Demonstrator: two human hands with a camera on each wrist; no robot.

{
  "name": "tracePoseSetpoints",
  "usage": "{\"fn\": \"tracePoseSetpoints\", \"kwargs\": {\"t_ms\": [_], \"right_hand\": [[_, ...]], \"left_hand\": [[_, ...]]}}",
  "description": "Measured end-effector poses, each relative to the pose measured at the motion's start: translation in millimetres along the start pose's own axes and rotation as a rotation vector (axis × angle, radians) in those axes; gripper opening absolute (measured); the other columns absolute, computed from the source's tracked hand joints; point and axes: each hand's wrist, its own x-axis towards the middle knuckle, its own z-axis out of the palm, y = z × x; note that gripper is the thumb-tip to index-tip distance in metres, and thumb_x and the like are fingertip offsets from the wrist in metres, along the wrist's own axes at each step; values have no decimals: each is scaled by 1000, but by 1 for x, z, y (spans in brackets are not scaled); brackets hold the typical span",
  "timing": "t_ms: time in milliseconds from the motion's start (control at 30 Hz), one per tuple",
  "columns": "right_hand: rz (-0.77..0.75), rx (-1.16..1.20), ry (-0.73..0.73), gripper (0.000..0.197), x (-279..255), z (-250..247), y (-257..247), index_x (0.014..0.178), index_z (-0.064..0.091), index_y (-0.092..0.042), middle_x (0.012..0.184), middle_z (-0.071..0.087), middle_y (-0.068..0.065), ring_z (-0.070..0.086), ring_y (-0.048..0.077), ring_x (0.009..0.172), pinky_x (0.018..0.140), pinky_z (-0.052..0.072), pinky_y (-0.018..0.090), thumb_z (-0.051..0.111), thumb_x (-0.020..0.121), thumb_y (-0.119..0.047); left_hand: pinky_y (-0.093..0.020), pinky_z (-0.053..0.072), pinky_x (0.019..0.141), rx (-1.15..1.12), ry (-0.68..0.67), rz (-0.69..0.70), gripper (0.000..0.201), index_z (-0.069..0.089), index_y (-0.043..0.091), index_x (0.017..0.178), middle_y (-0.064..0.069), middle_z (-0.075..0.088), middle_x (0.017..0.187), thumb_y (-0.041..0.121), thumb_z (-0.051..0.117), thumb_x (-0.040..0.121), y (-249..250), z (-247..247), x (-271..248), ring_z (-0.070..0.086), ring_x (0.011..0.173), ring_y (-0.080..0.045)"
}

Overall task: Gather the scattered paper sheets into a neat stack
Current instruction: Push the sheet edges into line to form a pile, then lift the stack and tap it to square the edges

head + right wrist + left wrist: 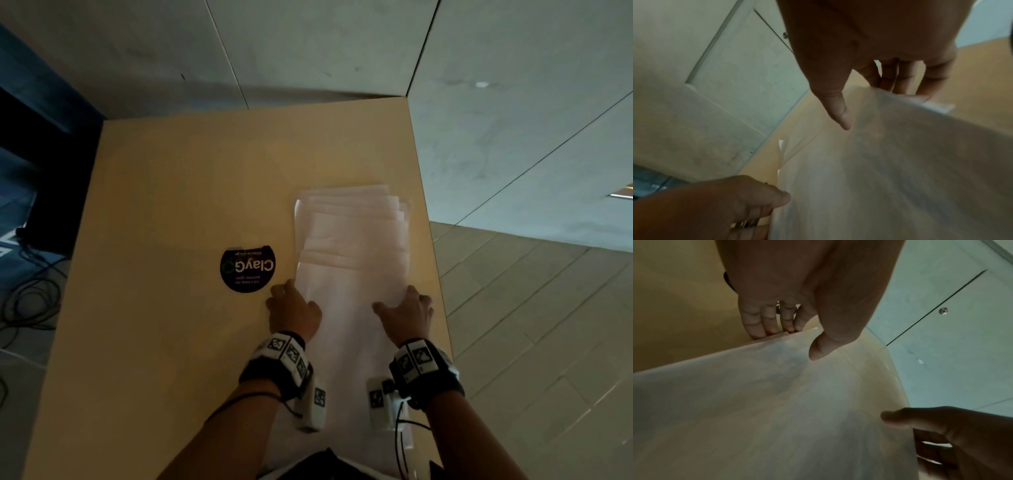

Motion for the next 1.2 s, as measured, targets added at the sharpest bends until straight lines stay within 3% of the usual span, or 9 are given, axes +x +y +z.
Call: {"fn": "tracePoseSetpoints", "kwargs": {"t_ms": [133,300,533,600,700,833,933,1067,1200], "right_hand": [[39,86,-32,76,2,2,-3,136,39,-8,131,44,17,39,36,122,99,37,43,76,74,-31],[97,86,-74,63,8,-4,-9,129,47,-4,131,40,16,38,36,123,98,38,41,73,76,-24],[138,266,-97,64,7,5,-16,129,44,-4,121,55,14,55,33,109,79,47,32,73,73,-15],[132,248,-94,61,5,5,-18,126,50,-4,119,59,13,57,33,105,85,49,35,73,71,-19],[132,132,-59,53,2,6,-22,121,54,-5,125,47,14,44,35,114,96,43,40,69,74,-23],[104,158,7,57,-3,13,-26,126,44,-3,130,32,12,40,36,115,94,41,41,68,75,-14],[83,188,28,60,-4,17,-27,127,42,-3,127,40,16,48,38,113,93,45,41,69,74,-14],[77,260,-29,46,-2,11,-30,118,60,-2,115,64,18,60,34,104,82,49,32,71,77,-16],[75,314,-151,46,1,13,-31,113,66,1,107,68,19,63,30,90,73,49,30,78,71,-17]], "left_hand": [[-41,29,109,-18,-32,-18,62,25,9,146,-15,24,147,24,50,91,3,-3,-4,30,131,-37],[-41,28,110,-11,-62,8,65,23,9,148,-15,23,149,24,51,91,0,-8,-7,31,131,-38],[-40,28,110,-40,-114,14,69,20,10,150,-15,20,150,23,52,90,-4,-16,-10,30,133,-38],[-40,29,110,-50,-122,19,69,21,11,150,-15,22,149,23,53,89,-5,-17,-10,31,132,-39],[-41,31,109,-77,-121,31,67,27,12,147,-16,27,146,23,55,87,-5,-19,-11,34,129,-40],[-40,30,109,-96,-139,18,67,28,12,146,-17,27,144,22,55,86,-5,-21,-10,34,128,-41],[-41,30,109,-113,-143,19,67,28,12,146,-16,28,144,21,55,85,-6,-21,-10,35,127,-41],[-40,30,108,-108,-150,23,66,30,11,145,-16,27,144,23,56,85,-7,-21,-8,34,129,-40],[-41,29,109,-101,-175,34,68,27,10,146,-17,26,146,24,56,86,-10,-23,-7,32,131,-40]]}}
